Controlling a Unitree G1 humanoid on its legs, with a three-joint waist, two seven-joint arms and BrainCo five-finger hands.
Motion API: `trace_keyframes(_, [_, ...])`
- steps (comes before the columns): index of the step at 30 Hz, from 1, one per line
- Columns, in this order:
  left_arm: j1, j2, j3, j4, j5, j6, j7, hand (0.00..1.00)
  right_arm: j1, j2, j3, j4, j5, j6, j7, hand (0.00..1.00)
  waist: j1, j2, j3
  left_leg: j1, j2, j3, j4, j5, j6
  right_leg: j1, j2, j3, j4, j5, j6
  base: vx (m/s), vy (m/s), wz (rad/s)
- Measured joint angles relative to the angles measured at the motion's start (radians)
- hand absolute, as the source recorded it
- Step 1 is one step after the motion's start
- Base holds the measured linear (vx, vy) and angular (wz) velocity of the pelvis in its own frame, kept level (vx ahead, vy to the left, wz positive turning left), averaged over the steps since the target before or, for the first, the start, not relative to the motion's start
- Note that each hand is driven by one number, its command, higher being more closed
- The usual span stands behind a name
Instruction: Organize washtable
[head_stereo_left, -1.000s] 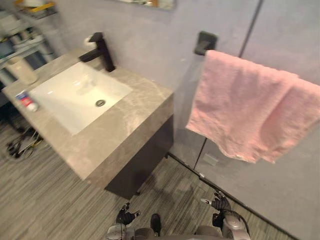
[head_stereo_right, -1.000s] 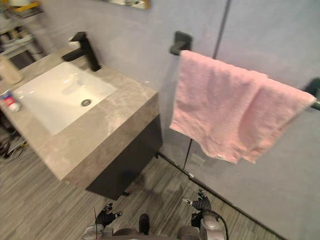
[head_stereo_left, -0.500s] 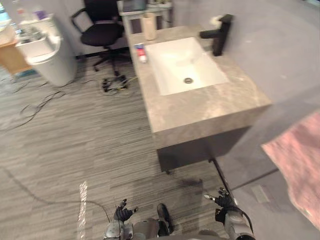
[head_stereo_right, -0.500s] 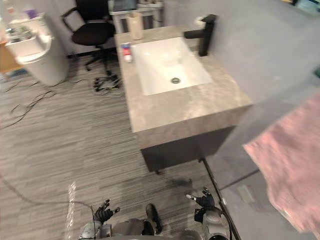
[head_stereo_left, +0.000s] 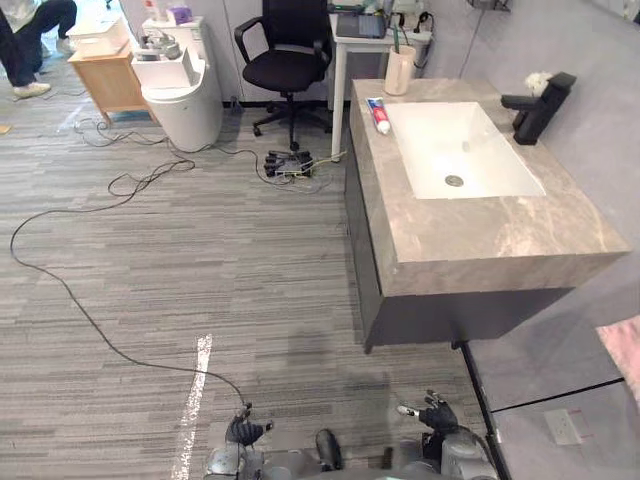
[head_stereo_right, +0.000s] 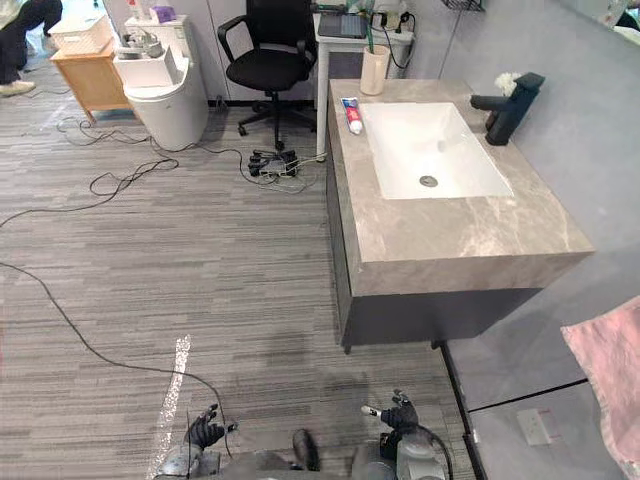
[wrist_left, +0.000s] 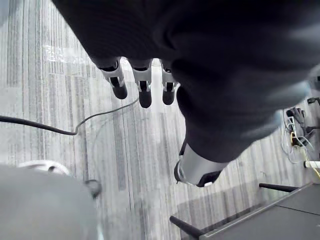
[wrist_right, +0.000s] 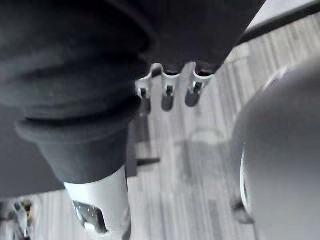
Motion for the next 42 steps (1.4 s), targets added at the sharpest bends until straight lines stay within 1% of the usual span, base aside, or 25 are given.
trace_keyframes(1, [-0.007,0.020,0.000,0.018,0.001,0.007,-0.001,0.00,-0.005,-0.006,-0.005,0.002,0.000,0.006,-0.002,0.00,-0.002,-0.038,0.010,0.017,-0.045,-0.050,-0.018,0.014,-0.034,0.002,0.020,0.089,-0.062,0.019,-0.040,0.18,-0.050,1.01])
trace_keyframes(2, [-0.007,0.015,-0.013,0.025,0.001,0.006,-0.010,0.00,0.012,-0.009,-0.011,0.003,0.001,0.007,-0.004,0.00,-0.003,-0.040,0.007,0.026,-0.056,-0.069,-0.028,0.021,-0.039,0.001,0.029,0.087,-0.074,0.037,-0.099,0.10,-0.053,1.11])
trace_keyframes(4, [0.001,-0.021,0.006,0.017,0.001,0.005,-0.021,0.00,0.043,-0.015,-0.025,-0.010,0.010,0.005,-0.003,0.00,-0.002,-0.024,-0.002,0.033,-0.084,-0.144,-0.042,0.028,-0.036,0.014,0.033,0.062,-0.125,0.065,-0.100,0.17,-0.040,1.15])
trace_keyframes(7, [0.034,-0.048,0.057,-0.005,-0.007,0.006,-0.020,0.00,0.058,0.001,-0.027,-0.009,0.001,0.007,-0.003,0.00,0.010,-0.002,-0.039,0.031,-0.081,-0.202,-0.060,0.038,-0.041,0.058,0.045,0.028,-0.205,0.139,-0.094,0.19,-0.045,0.60])
trace_keyframes(9, [0.047,-0.062,0.089,-0.010,-0.006,0.007,-0.020,0.00,0.057,0.004,-0.032,-0.014,-0.007,0.006,-0.001,0.00,0.016,0.014,-0.058,0.042,-0.077,-0.201,-0.086,0.055,-0.067,0.067,0.044,0.010,-0.233,0.143,-0.100,0.26,-0.061,0.29])
trace_keyframes(12, [0.053,-0.088,0.136,-0.017,-0.004,0.007,-0.020,0.00,0.063,0.006,-0.033,-0.020,-0.007,0.007,-0.002,0.00,0.022,0.019,-0.063,0.050,-0.067,-0.172,-0.080,0.067,-0.093,0.094,0.044,0.005,-0.263,0.152,-0.114,0.23,-0.049,0.09])
trace_keyframes(13, [0.055,-0.089,0.145,-0.016,0.000,0.007,-0.020,0.00,0.068,0.011,-0.033,-0.034,-0.007,0.008,-0.003,0.00,0.023,0.017,-0.063,0.050,-0.053,-0.147,-0.062,0.046,-0.117,0.111,0.044,0.004,-0.276,0.157,-0.122,0.14,-0.008,0.01])
trace_keyframes(14, [0.057,-0.090,0.154,-0.016,0.001,0.008,-0.021,0.00,0.070,0.016,-0.033,-0.041,-0.007,0.007,-0.003,0.00,0.019,0.015,-0.064,0.053,-0.025,-0.104,-0.068,0.030,-0.114,0.116,0.046,0.001,-0.279,0.157,-0.122,0.16,-0.022,0.07])
trace_keyframes(15, [0.064,-0.096,0.158,-0.017,0.001,0.008,-0.020,0.00,0.069,0.015,-0.034,-0.046,-0.007,0.007,-0.004,0.00,0.010,0.015,-0.065,0.062,0.023,-0.079,-0.116,0.039,-0.121,0.120,0.058,-0.007,-0.279,0.157,-0.121,0.10,-0.008,0.04])
trace_keyframes(16, [0.066,-0.098,0.159,-0.017,0.001,0.009,-0.020,0.00,0.067,0.017,-0.035,-0.046,-0.007,0.008,-0.005,0.00,0.010,0.024,-0.073,0.070,0.017,-0.080,-0.128,0.048,-0.109,0.121,0.059,-0.006,-0.283,0.157,-0.121,0.12,0.014,0.02])
trace_keyframes(18, [0.069,-0.091,0.156,-0.017,0.002,0.015,-0.020,0.00,0.072,0.028,-0.034,-0.047,-0.008,0.009,-0.004,0.00,0.008,0.001,-0.090,0.070,0.013,-0.077,-0.135,0.059,-0.114,0.127,0.059,0.000,-0.320,0.166,-0.108,0.09,0.052,-0.03])
trace_keyframes(22, [0.069,-0.070,0.132,-0.015,0.002,0.016,-0.020,0.00,0.071,0.047,-0.042,-0.029,-0.008,0.010,-0.004,0.00,0.010,-0.013,-0.102,0.042,0.007,-0.080,-0.123,0.059,-0.114,0.136,0.059,0.001,-0.374,0.173,-0.096,0.06,0.025,0.02])
trace_keyframes(24, [0.068,-0.067,0.125,-0.015,0.001,0.017,-0.020,0.00,0.064,0.044,-0.042,-0.015,-0.008,0.010,-0.005,0.00,0.011,-0.016,-0.104,0.021,0.007,-0.077,-0.078,0.059,-0.114,0.155,0.055,-0.003,-0.406,0.184,-0.088,0.05,0.012,0.11])
trace_keyframes(26, [0.056,-0.055,0.119,-0.014,-0.003,0.014,-0.020,0.00,0.039,0.039,-0.044,0.017,-0.007,0.014,-0.007,0.00,0.024,-0.021,-0.082,-0.052,0.006,-0.054,0.087,0.035,-0.135,0.204,0.013,-0.018,-0.435,0.198,-0.097,0.04,0.055,0.23])
trace_keyframes(27, [0.053,-0.059,0.119,-0.014,-0.007,0.011,-0.019,0.00,0.034,0.033,-0.050,0.028,-0.007,0.016,-0.009,0.00,0.027,-0.027,-0.068,-0.059,0.009,-0.051,0.098,0.008,-0.116,0.218,0.002,-0.018,-0.435,0.198,-0.097,0.01,0.100,0.32])
trace_keyframes(29, [0.048,-0.073,0.111,-0.016,-0.008,0.005,-0.017,0.00,0.008,0.010,-0.065,0.066,-0.007,0.021,-0.010,0.00,0.028,0.008,-0.048,-0.081,0.042,-0.059,0.024,0.022,-0.139,0.253,-0.017,-0.021,-0.434,0.197,-0.095,0.00,0.112,0.16])
trace_keyframes(30, [0.045,-0.079,0.110,-0.015,-0.010,0.004,-0.017,0.00,-0.005,-0.001,-0.062,0.072,-0.007,0.021,-0.010,0.00,0.033,0.033,-0.042,-0.086,0.070,-0.066,-0.045,0.137,-0.154,0.254,-0.011,-0.009,-0.434,0.181,-0.056,0.00,0.135,-0.07])
trace_keyframes(31, [0.038,-0.084,0.111,-0.013,-0.014,0.005,-0.017,0.00,-0.009,-0.005,-0.060,0.073,-0.007,0.022,-0.011,0.00,0.039,0.031,-0.039,-0.079,0.061,-0.060,-0.047,0.140,-0.121,0.253,-0.013,-0.001,-0.434,0.175,-0.033,0.01,0.217,-0.20])
trace_keyframes(32, [0.022,-0.082,0.123,-0.013,-0.030,0.005,-0.012,0.00,-0.011,0.015,-0.039,0.071,-0.008,0.023,-0.016,0.00,0.058,0.013,-0.030,-0.083,0.050,-0.035,-0.044,0.136,-0.121,0.260,-0.027,0.022,-0.459,0.195,-0.017,-0.01,0.207,-0.23])
trace_keyframes(34, [0.022,-0.076,0.159,-0.039,-0.052,0.000,-0.007,0.00,-0.011,0.043,-0.041,0.071,-0.008,0.025,-0.023,0.00,0.080,-0.021,-0.019,-0.083,0.054,-0.005,-0.014,0.118,-0.093,0.260,-0.031,0.045,-0.468,0.203,-0.009,-0.02,0.146,-0.35])
trace_keyframes(37, [0.023,-0.083,0.192,-0.041,-0.053,0.000,-0.005,0.00,-0.011,0.048,-0.041,0.068,-0.008,0.025,-0.023,0.00,0.085,-0.020,-0.021,-0.108,0.077,0.010,0.090,0.036,-0.088,0.247,-0.034,0.071,-0.450,0.182,0.007,-0.01,0.133,-0.37])
trace_keyframes(38, [0.023,-0.087,0.200,-0.047,-0.056,0.002,-0.004,0.00,-0.011,0.051,-0.042,0.058,-0.008,0.026,-0.023,0.00,0.085,-0.017,-0.023,-0.120,0.080,0.020,0.134,-0.004,-0.083,0.226,-0.042,0.086,-0.403,0.150,0.016,0.01,0.146,-0.30])
trace_keyframes(40, [0.025,-0.088,0.197,-0.046,-0.060,0.009,-0.003,0.00,0.022,0.053,-0.044,0.020,-0.008,0.025,-0.022,0.00,0.082,-0.027,-0.030,-0.117,0.053,0.026,0.161,-0.055,-0.067,0.173,-0.074,0.104,-0.258,0.093,0.026,0.06,0.147,-0.15])
trace_keyframes(41, [0.023,-0.088,0.198,-0.045,-0.063,0.012,0.000,0.00,0.023,0.053,-0.044,0.012,-0.008,0.026,-0.021,0.00,0.082,-0.027,-0.030,-0.113,0.052,0.031,0.167,-0.064,-0.062,0.145,-0.081,0.105,-0.184,0.090,0.025,0.13,0.155,-0.16])
trace_keyframes(42, [0.022,-0.087,0.199,-0.039,-0.080,0.016,0.003,0.00,0.025,0.054,-0.043,-0.009,-0.008,0.026,-0.019,0.00,0.083,-0.024,-0.030,-0.098,0.052,0.038,0.177,-0.077,-0.059,0.056,-0.087,0.121,-0.006,0.100,0.006,0.15,0.119,-0.14])
